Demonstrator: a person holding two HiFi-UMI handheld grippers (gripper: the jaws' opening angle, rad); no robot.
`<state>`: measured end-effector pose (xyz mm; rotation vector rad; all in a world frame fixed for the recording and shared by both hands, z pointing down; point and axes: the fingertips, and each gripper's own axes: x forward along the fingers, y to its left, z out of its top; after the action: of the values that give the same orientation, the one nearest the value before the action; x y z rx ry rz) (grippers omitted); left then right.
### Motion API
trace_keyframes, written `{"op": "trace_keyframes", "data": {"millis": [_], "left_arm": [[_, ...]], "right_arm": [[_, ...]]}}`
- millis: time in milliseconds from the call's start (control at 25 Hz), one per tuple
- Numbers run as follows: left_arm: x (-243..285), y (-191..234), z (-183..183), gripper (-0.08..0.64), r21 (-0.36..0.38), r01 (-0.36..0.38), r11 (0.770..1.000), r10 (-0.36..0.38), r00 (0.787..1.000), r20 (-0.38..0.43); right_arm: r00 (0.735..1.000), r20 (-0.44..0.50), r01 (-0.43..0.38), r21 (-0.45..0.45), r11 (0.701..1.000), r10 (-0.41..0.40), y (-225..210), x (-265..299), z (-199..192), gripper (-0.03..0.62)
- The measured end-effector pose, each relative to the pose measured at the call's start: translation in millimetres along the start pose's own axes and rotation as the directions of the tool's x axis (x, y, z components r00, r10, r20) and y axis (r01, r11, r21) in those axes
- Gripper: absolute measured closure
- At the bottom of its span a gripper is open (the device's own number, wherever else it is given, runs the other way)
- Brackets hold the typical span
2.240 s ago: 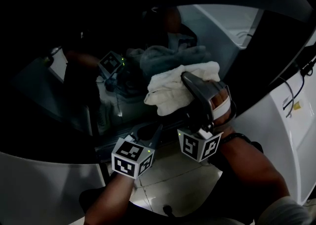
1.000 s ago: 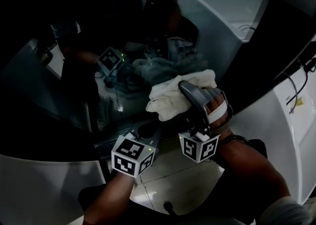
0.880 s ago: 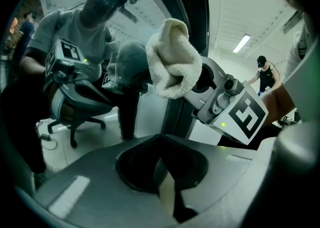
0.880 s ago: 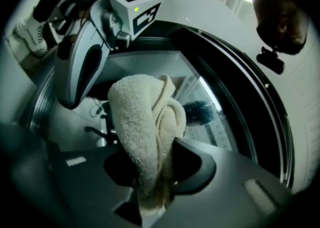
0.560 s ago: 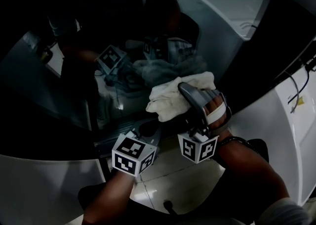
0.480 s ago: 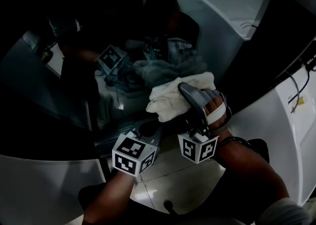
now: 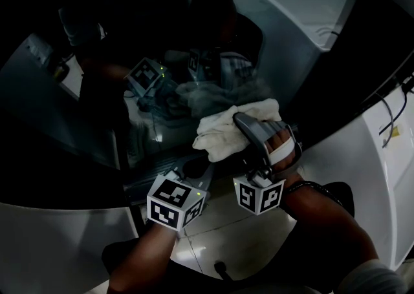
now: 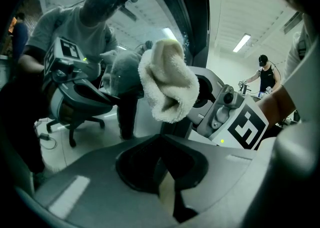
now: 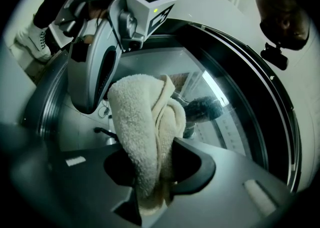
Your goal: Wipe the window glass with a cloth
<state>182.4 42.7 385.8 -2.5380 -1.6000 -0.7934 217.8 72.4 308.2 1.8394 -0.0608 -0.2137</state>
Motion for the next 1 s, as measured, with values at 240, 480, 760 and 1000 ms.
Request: {"op": "trace_keyframes", "data": {"millis": [240, 480, 760, 1000], "left_arm": [[0.9, -0.6, 2.9, 0.543, -0.001, 0.003, 1.0, -0.003, 1.0, 0.002], [0.3, -2.3, 6.5, 0.543, 0.0, 0.002, 1.0, -0.002, 1.0, 0.003], [-0.1, -3.3, 4.4, 0.543, -0.003, 0.005, 1.0, -0.005, 1.0, -0.002], [-2.2, -3.6, 5.1, 0.543, -0.005, -0.002, 1.0, 0.002, 1.0, -0.001]], "right_arm": [[0.999, -0.015, -0.042, 0.009, 0.999, 0.042, 8.6, -0.7, -2.1, 0.459], [0.996, -0.021, -0.085, 0.008, 0.996, 0.085, 16.9, -2.8, -4.9, 0.459], [0.99, -0.028, -0.139, 0.063, 0.988, 0.141, 22.2, -4.1, -5.4, 0.457], [0.989, -0.037, -0.144, 0.061, 0.988, 0.146, 22.0, -4.1, -7.7, 0.457]]}}
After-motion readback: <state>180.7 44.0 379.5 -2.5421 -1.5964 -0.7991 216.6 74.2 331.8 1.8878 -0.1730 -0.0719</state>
